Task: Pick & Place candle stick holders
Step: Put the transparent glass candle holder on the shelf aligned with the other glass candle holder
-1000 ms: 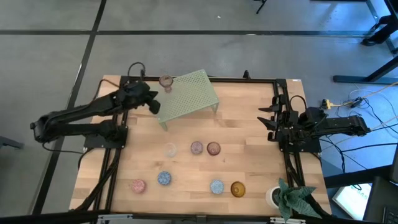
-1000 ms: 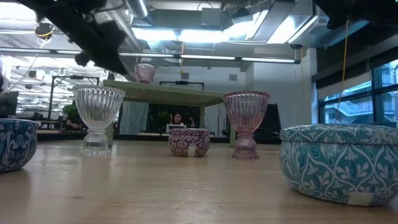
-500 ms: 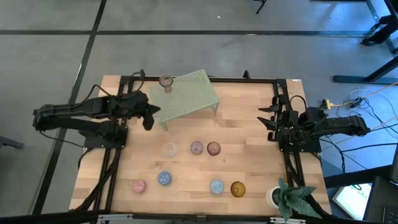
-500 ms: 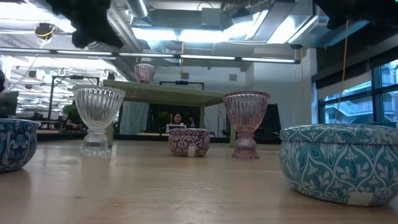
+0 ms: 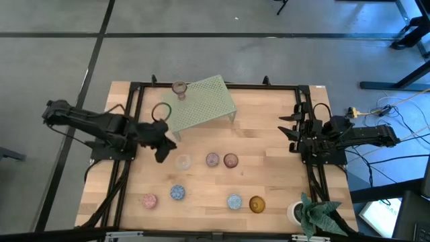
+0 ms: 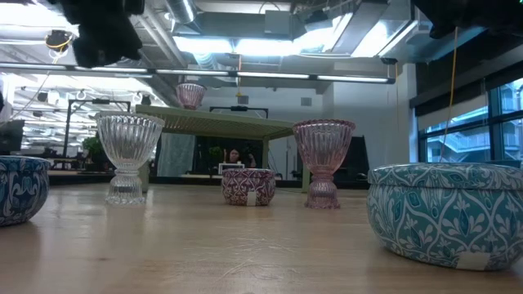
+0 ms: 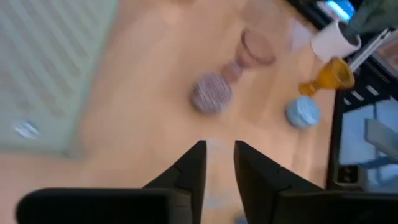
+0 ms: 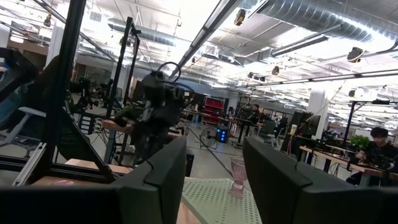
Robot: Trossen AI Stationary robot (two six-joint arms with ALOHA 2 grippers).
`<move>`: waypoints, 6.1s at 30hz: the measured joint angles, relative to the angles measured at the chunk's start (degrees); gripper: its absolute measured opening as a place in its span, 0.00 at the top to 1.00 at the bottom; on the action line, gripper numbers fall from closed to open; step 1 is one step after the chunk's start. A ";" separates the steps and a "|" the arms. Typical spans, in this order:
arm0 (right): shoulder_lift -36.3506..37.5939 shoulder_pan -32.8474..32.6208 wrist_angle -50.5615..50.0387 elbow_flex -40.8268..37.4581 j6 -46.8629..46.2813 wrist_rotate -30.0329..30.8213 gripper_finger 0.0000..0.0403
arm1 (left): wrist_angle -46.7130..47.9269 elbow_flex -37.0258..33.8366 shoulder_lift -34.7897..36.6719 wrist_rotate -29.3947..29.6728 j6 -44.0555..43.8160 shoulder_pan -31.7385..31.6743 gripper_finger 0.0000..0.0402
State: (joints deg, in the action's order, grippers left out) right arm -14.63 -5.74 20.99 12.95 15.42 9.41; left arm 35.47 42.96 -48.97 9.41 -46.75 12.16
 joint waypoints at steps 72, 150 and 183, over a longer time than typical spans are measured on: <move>0.00 0.00 0.02 0.02 0.26 0.02 0.59 | 6.01 4.22 -27.28 -6.47 -20.09 2.90 0.96; 0.02 -0.02 -2.09 0.00 -0.20 0.02 0.59 | 41.67 36.78 -25.85 -9.73 28.05 -56.58 0.96; 0.00 -0.02 -2.03 0.01 -0.17 0.02 0.59 | 39.29 35.91 -25.82 -14.06 28.48 -61.50 0.95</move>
State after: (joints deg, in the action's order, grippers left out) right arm -14.63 -5.76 18.96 12.96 15.25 9.43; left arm 74.76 78.87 -74.79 -4.64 -18.26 -49.34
